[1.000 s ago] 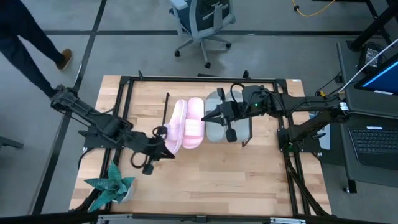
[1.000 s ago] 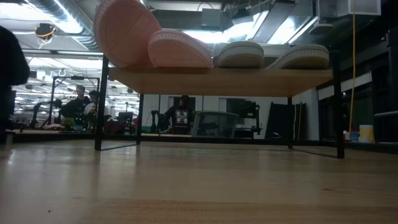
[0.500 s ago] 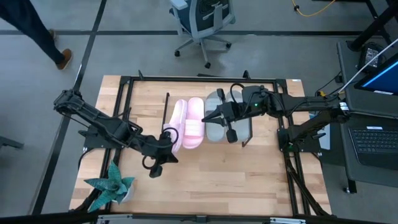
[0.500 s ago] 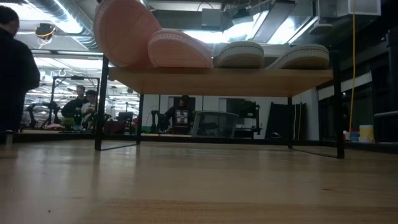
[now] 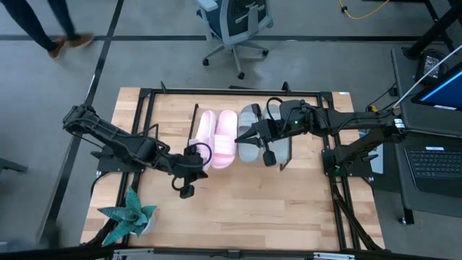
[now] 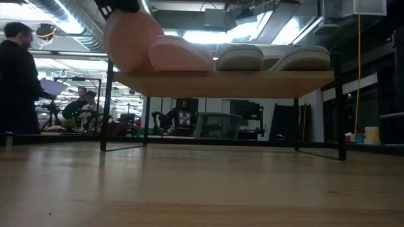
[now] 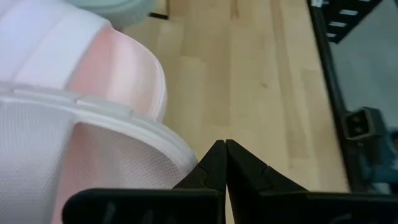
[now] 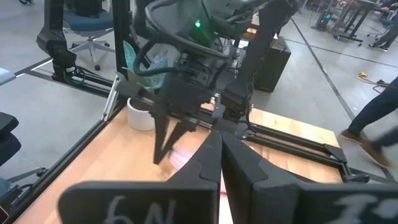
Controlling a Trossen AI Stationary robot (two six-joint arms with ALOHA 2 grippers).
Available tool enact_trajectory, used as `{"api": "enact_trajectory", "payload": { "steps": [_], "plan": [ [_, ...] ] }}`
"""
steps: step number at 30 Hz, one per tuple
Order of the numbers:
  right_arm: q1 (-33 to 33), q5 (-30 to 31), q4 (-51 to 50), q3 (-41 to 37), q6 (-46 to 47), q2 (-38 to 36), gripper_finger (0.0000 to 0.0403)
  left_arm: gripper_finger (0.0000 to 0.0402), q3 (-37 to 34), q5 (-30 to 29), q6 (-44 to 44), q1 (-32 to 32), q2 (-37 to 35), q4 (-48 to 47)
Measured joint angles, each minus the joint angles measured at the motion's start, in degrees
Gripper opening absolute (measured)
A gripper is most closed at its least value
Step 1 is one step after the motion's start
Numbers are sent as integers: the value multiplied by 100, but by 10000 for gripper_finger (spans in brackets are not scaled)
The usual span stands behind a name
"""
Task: Pick and place slides into the shelf
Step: Put the pink slide on the shelf, then return to Home Position
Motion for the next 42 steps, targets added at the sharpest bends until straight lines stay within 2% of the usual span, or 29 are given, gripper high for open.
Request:
{"api": "enact_trajectory", "payload": {
  "steps": [12, 22, 31, 37, 42],
  "plan": [
    [0, 0, -3, 0, 2, 0, 13, 0, 0, -287, 575, 223, 0, -11],
    [0, 0, 1, 0, 2, 0, 13, 0, 9, -314, 666, 222, -70, 172],
    [-2, 0, 31, 0, 2, -13, 13, 0, 1115, -285, 2213, 73, -327, 130],
    [-2, -521, -151, 0, -108, -404, 13, 0, 1226, -333, 2716, 414, -866, -497],
    [-2, -560, -723, 9, -120, -953, 13, 0, 1224, -285, 2849, 825, -1616, -932]
  ]
}}
